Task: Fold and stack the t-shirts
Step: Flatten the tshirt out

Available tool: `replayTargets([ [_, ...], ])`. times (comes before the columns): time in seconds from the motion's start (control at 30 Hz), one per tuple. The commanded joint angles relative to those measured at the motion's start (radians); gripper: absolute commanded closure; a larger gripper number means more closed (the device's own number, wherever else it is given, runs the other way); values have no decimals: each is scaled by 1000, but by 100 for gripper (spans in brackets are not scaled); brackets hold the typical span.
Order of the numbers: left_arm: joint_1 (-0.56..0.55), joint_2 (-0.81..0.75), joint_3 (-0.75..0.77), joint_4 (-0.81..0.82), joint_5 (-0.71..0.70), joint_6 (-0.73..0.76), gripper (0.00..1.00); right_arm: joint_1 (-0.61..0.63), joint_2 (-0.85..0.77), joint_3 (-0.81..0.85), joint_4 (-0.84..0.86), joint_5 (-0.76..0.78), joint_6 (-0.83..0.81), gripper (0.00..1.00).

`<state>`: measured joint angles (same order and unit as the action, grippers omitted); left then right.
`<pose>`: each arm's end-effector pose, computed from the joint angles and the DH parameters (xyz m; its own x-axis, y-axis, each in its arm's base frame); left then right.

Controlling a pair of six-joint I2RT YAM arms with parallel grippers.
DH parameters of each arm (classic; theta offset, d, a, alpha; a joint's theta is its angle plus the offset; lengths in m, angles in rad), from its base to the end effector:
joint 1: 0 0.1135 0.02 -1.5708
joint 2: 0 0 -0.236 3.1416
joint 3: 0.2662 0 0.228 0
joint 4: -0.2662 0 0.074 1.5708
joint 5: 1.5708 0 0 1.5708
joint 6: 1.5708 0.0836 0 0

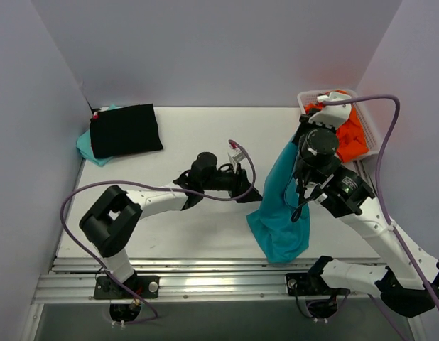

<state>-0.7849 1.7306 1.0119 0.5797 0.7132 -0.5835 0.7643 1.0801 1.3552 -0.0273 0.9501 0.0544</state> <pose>0.2433 -0.3203 0.2278 -0.6288 0.0393 -0.7765 0.7746 0.1183 -0.6213 0.2081 0.1053 0.4692 0.1859 0.2220 -0.9572 0.1569 0.9549 0.2519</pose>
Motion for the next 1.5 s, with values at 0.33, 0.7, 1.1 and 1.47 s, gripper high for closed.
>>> replayTargets([
  [0.33, -320, 252, 154, -136, 3, 152, 52, -140, 29, -2, 41, -25, 41, 100],
  [0.7, -212, 400, 197, -334, -273, 149, 62, -238, 32, -21, 46, -131, 73, 100],
  [1.1, 143, 204, 224, -711, -826, 181, 65, -279, 35, -27, 37, -192, 99, 100],
  [1.47, 188, -67, 409, -756, -979, 249, 15, -290, -6, -47, 32, -234, 119, 100],
])
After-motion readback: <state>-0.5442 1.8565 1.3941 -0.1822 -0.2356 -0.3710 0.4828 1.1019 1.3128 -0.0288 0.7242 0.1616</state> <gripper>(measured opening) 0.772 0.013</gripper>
